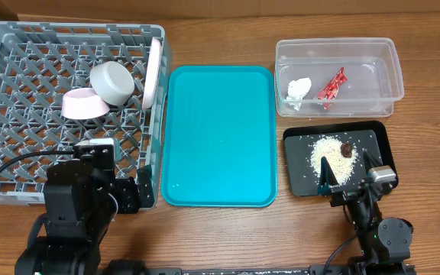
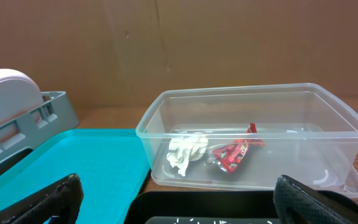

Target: Sort waste into correct bins and load items into the dishwasher

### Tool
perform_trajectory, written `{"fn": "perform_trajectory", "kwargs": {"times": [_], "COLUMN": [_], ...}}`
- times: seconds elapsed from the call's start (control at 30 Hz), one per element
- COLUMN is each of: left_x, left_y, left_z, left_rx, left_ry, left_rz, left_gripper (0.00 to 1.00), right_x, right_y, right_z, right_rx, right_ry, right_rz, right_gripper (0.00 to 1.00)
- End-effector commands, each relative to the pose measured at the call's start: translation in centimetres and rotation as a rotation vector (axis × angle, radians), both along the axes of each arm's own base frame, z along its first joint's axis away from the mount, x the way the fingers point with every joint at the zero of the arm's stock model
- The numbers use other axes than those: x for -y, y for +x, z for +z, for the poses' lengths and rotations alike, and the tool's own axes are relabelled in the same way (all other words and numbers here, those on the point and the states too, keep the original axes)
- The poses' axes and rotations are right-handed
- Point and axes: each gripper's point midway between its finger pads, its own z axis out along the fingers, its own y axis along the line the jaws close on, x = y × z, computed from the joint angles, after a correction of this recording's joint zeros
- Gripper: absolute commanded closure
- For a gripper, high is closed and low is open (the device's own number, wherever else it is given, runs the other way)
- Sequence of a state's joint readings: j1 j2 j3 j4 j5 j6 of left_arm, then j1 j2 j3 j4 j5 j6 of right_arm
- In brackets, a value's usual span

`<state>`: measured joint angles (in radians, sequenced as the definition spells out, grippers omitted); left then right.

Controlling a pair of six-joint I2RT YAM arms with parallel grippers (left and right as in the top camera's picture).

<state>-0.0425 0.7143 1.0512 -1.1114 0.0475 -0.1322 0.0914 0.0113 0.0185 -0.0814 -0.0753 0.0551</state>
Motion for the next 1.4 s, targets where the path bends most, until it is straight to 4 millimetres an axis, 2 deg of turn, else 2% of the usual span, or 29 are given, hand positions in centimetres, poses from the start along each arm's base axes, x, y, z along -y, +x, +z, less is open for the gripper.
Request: {"fn": "perform_trajectory", "kwargs": {"times": [0.0,1.17,1.37], "left_x": [-0.2,-0.2,-1.1], "left_y": [0.0,0.0,-1.5], "left_z": [0.0,0.0,-0.7], "left_rx": [0.000,0.000,-0.038], "left_ry": [0.003,0.003,0.041], "left_rz": [0.009,0.009,0.047], "left_gripper": [0.00,0.00,0.00], "right_x": [0.0,0.0,0.0], "right_y": [0.0,0.0,0.0], "right_z": [-0.3,-0.3,-0.3], "right_rx": [0.002,0.002,0.002], "right_ry": [-0.007,-0.007,-0.007], "right_rz": [0.001,0.001,0.001], "right_gripper": [0.00,0.00,0.00]}}
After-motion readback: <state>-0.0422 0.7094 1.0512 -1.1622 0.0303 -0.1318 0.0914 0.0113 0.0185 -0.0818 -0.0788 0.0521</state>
